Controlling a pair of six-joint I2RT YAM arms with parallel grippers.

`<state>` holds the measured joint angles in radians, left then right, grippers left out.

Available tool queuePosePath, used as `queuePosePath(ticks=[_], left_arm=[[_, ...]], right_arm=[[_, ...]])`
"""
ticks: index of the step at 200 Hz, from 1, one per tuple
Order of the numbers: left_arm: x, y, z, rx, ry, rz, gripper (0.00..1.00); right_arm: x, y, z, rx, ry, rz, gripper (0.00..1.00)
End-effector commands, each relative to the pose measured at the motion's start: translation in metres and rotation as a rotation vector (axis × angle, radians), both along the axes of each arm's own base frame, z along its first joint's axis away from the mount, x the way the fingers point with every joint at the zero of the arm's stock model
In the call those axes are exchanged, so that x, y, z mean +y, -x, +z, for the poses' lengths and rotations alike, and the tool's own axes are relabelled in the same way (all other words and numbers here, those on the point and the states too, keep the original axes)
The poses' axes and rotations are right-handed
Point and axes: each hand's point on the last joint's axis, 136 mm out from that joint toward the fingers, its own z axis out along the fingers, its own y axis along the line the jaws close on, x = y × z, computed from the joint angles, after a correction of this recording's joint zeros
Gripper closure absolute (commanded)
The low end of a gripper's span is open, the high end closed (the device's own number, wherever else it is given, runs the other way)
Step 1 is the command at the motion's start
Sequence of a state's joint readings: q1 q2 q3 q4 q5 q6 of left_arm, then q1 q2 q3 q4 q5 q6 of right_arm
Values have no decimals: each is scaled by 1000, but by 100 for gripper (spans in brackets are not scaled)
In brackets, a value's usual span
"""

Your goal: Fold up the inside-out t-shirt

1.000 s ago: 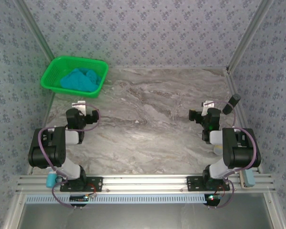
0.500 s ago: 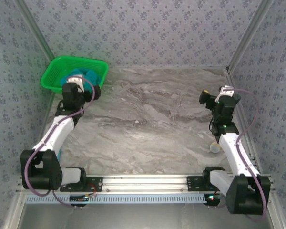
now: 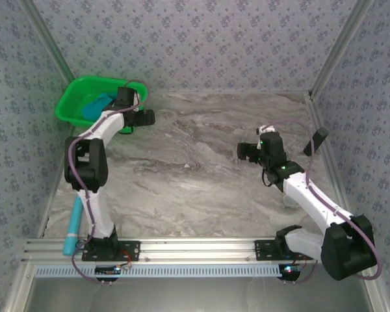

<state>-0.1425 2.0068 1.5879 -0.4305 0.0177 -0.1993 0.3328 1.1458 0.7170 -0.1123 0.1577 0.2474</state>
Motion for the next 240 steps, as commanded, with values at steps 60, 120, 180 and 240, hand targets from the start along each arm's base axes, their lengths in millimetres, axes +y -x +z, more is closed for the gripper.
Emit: queuePosePath(ticks=[60, 120, 180, 240], left_arm=[[12, 4, 74, -60, -104, 72, 0], [101, -51, 80, -84, -55, 416, 2], [113, -89, 12, 27, -142, 437, 0], [102, -93, 91, -102, -132, 368, 100]], right_arm=[[7, -3, 25, 6, 7, 35, 2], [21, -11, 29, -1, -9, 84, 2], [43, -20, 46, -21, -47, 146, 2], [53, -11, 90, -95, -52, 175, 7]])
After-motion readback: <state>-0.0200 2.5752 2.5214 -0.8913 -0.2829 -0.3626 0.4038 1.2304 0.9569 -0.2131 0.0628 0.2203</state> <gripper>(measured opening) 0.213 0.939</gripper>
